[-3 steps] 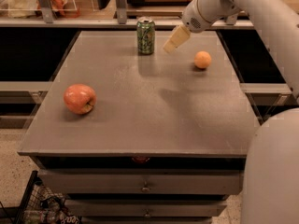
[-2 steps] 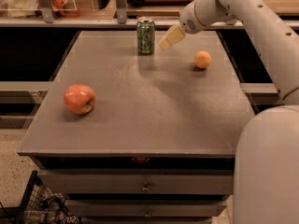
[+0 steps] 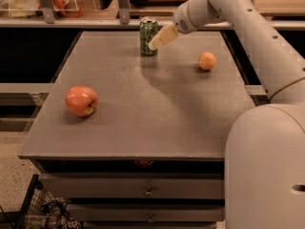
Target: Pick green can
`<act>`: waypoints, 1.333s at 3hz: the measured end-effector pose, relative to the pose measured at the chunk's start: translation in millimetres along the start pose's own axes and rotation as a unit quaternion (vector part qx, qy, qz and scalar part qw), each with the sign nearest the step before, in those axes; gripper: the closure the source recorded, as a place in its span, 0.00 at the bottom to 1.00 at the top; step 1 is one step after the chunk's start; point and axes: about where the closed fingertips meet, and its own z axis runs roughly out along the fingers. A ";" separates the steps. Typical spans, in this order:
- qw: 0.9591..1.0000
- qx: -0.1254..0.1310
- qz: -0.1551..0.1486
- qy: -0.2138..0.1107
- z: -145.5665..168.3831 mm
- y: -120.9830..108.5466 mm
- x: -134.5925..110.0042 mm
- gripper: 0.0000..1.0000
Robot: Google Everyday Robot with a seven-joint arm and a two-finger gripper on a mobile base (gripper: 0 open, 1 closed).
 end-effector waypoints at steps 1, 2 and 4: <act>1.000 -0.011 0.004 -0.013 18.2 7.0 -10.4 0.00; 0.999 -0.030 0.006 -0.022 34.7 18.6 -19.6 0.00; 0.997 -0.065 0.007 -0.029 54.5 39.1 -27.8 0.42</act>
Offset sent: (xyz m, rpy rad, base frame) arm 0.0090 0.0614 -0.0062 0.0837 0.0284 0.0832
